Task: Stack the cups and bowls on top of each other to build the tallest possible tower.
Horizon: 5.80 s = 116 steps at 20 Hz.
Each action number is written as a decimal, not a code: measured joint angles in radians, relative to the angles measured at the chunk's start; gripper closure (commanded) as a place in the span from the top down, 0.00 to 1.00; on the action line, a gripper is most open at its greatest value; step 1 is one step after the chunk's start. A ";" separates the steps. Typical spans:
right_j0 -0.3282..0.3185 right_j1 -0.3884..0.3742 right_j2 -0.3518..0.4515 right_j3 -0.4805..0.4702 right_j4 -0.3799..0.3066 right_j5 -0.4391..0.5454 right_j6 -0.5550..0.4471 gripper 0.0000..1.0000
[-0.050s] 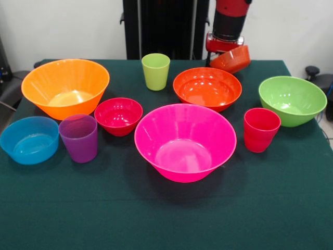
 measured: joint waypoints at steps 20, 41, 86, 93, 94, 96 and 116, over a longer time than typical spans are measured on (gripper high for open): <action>-0.081 0.031 0.054 0.021 -0.096 -0.151 0.025 0.00; 0.028 0.004 0.032 0.014 -0.027 -0.154 0.058 0.00; -0.175 -0.644 0.123 0.037 0.013 0.505 0.058 0.00; -0.248 -0.672 0.149 0.015 0.013 0.559 0.058 0.00; -0.253 -0.663 0.149 0.006 0.011 0.559 0.058 0.00; -0.261 -0.635 0.149 -0.023 0.004 0.559 0.058 0.00; -0.344 -0.398 0.175 -0.280 -0.078 0.569 0.058 0.00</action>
